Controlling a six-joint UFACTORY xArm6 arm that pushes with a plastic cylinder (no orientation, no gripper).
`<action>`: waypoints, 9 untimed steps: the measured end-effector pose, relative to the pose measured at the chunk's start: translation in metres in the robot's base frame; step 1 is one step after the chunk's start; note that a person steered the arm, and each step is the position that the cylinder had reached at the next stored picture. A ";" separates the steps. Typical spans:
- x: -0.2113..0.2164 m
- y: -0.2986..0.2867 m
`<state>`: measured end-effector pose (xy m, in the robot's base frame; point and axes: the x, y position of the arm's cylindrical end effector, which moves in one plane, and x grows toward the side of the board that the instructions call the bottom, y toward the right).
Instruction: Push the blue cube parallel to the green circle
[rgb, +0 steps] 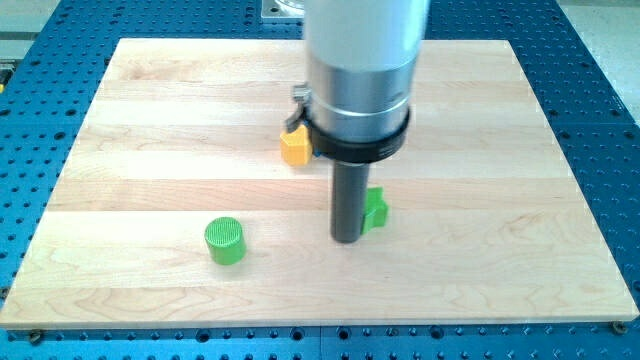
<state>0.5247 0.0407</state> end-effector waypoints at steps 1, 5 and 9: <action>-0.035 0.001; -0.119 0.010; -0.106 -0.035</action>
<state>0.4188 0.0062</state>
